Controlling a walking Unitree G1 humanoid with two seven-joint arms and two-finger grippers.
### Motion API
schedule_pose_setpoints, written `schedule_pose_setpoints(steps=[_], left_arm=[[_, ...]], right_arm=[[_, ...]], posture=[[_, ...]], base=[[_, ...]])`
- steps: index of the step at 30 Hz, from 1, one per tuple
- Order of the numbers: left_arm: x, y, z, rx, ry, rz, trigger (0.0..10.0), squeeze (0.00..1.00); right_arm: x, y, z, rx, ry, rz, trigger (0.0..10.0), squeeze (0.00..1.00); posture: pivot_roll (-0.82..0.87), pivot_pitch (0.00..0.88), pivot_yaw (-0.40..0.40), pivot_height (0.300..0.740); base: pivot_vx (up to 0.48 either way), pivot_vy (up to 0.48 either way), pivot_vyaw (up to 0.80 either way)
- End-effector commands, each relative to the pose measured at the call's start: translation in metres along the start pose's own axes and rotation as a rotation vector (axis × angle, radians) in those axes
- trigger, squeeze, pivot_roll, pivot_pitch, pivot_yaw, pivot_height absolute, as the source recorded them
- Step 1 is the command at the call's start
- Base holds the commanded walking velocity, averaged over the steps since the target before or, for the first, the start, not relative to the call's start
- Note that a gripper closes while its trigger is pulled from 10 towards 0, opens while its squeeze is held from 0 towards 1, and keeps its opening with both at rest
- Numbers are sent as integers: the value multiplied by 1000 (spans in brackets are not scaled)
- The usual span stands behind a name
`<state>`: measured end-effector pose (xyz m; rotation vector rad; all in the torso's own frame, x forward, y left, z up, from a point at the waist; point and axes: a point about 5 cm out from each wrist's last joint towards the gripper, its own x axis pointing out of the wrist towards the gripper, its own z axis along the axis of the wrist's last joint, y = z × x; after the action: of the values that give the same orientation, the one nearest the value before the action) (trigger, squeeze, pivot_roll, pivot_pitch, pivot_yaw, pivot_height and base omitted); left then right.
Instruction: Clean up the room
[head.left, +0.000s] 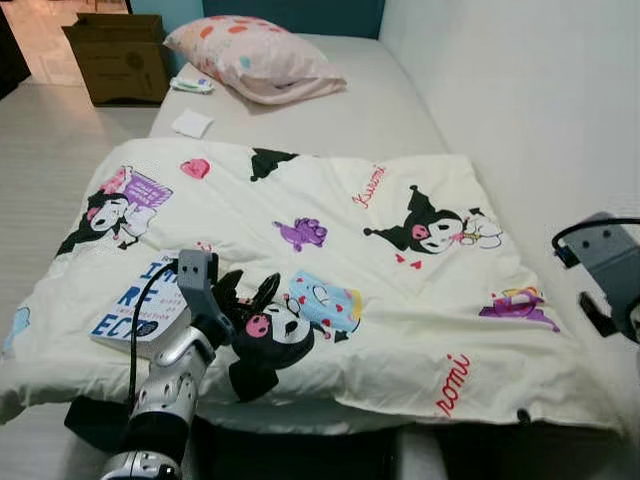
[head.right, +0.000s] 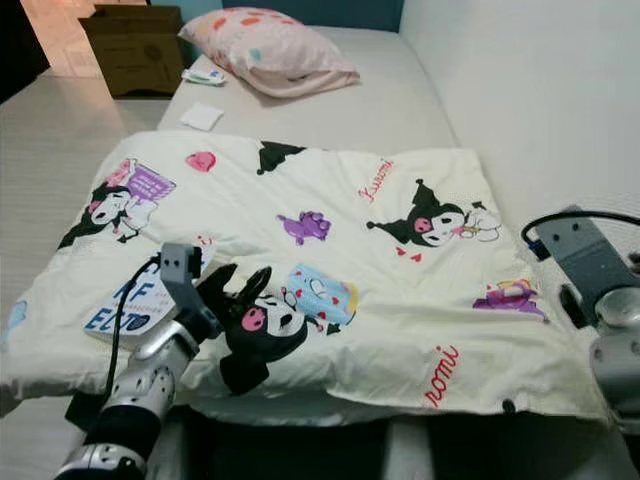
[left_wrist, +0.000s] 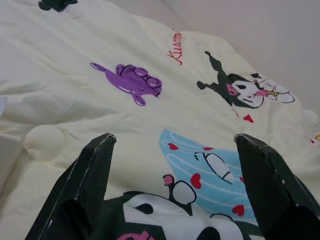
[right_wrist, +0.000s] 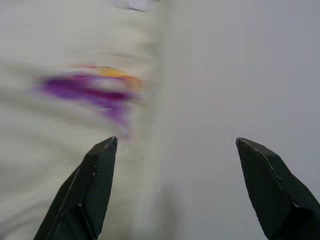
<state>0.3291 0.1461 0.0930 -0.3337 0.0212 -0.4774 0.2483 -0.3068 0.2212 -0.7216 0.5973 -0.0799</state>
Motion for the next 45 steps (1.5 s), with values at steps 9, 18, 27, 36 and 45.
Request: schedule_pose_setpoints(steps=[9,18,27,36,45], left_arm=[[6,-5,-6,-15,11,-23,10000,0],[7,-6,-6,-13,11,-27,10000,0],[-4,-1,-19,22,75,-31,10000,0],[-23,5,-47,57,213,-17,10000,0],[-57,16,-86,108,426,34,10000,0]], right_arm=[[-13,64,31,134,-389,547,10000,0],[35,110,24,353,-350,524,10000,0],[87,170,-42,397,52,341,10000,0],[87,184,-74,265,229,371,10000,0],[94,185,-82,282,244,332,10000,0]], posture=[[14,51,-36,472],[28,47,-38,472],[55,51,-41,472],[60,52,-43,472],[61,41,-43,472]], base=[[0,0,0],[0,0,0],[0,0,0],[0,0,0],[0,0,0]])
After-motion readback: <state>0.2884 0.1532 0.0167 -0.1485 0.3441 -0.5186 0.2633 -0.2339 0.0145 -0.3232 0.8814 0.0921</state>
